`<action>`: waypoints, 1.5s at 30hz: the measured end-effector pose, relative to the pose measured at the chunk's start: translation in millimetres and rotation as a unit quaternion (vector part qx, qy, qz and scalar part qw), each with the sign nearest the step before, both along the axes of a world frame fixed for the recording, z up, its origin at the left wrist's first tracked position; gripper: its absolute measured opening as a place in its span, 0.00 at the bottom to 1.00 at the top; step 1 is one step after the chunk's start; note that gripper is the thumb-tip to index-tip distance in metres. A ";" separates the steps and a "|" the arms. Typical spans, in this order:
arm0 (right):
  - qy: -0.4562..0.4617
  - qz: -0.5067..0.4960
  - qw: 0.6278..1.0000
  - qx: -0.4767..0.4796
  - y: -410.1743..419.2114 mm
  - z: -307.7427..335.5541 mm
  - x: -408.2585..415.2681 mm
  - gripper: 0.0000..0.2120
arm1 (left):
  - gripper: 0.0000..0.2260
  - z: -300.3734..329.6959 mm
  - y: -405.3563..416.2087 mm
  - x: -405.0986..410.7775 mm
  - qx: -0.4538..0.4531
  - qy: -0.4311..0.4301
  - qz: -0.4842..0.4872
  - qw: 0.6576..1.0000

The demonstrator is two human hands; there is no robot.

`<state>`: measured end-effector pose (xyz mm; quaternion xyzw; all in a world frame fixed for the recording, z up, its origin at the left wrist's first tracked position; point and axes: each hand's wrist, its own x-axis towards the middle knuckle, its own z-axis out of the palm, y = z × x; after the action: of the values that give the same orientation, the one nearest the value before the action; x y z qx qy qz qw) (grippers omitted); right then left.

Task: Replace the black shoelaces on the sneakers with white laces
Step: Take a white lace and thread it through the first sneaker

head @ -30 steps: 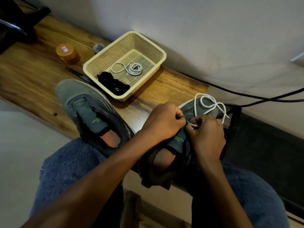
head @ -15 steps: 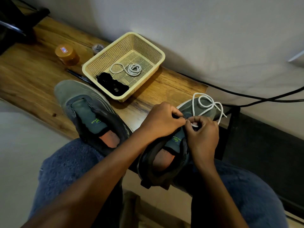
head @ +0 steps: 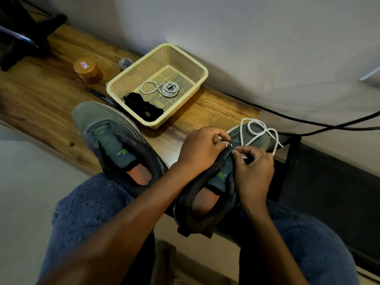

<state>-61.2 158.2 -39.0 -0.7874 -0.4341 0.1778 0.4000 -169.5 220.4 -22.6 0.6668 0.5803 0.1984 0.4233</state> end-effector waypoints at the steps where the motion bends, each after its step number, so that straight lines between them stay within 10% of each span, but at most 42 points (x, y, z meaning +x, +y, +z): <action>1: -0.003 0.003 1.000 -0.002 0.1 0.5 0.5 0.02 | 0.05 -1.2 -0.4 0.3 0.016 0.008 -0.006 1.000; 37: -0.032 0.029 0.999 0.006 -0.1 0.6 4.2 0.04 | 0.04 0.9 -0.2 5.2 0.058 0.042 -0.103 0.992; 45: -0.015 -0.020 1.000 0.018 2.0 11.4 2.4 0.17 | 0.03 -5.0 2.1 10.3 -0.033 -0.078 0.127 0.988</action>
<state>-58.8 160.2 -27.5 -0.7912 -0.4274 0.1506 0.4107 -159.3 222.5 -27.6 0.5561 0.6319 0.2825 0.4600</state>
